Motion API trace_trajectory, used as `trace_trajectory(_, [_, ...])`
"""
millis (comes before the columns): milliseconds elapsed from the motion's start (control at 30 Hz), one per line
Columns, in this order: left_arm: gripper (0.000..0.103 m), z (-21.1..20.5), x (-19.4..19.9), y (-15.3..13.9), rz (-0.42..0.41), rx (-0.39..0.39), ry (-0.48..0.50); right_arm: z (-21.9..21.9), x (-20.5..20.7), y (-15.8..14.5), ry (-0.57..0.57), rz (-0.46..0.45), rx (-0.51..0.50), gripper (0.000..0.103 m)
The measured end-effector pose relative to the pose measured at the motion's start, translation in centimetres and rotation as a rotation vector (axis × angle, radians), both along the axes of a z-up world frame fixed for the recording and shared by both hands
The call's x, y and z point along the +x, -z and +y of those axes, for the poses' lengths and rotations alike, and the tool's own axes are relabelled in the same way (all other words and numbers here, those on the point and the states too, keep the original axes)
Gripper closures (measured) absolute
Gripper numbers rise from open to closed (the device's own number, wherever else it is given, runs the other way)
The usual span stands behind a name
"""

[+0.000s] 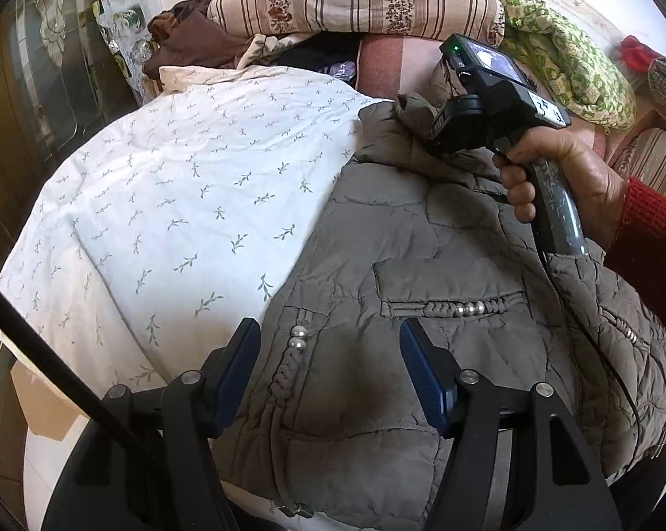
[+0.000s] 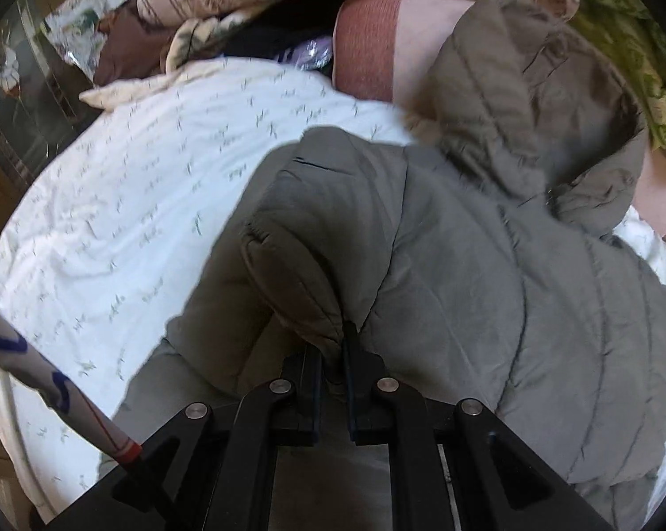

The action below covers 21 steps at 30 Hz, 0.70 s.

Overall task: Fold large clothes
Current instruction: 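Lift the held sleeve and fold it across the jacket front with the right tool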

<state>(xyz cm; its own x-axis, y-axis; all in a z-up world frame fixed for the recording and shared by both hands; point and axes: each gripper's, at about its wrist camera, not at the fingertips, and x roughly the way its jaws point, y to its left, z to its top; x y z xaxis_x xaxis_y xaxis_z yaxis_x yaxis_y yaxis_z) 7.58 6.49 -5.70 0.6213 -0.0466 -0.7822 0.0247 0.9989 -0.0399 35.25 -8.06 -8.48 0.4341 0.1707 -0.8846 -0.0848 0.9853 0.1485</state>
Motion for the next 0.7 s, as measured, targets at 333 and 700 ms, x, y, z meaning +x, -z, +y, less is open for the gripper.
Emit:
trace_trajectory(333, [0.039,-0.6,-0.9,-1.1,-0.017,-0.002,0.007,-0.8,-3.6,-1.9,-0.090,-0.012,0.076,0.059])
trace_trajectory(700, [0.038,-0.5,-0.2,0.1,0.009,-0.018,0.017,-2.3,-2.8,-3.5,0.008,-0.057,0.057,0.067])
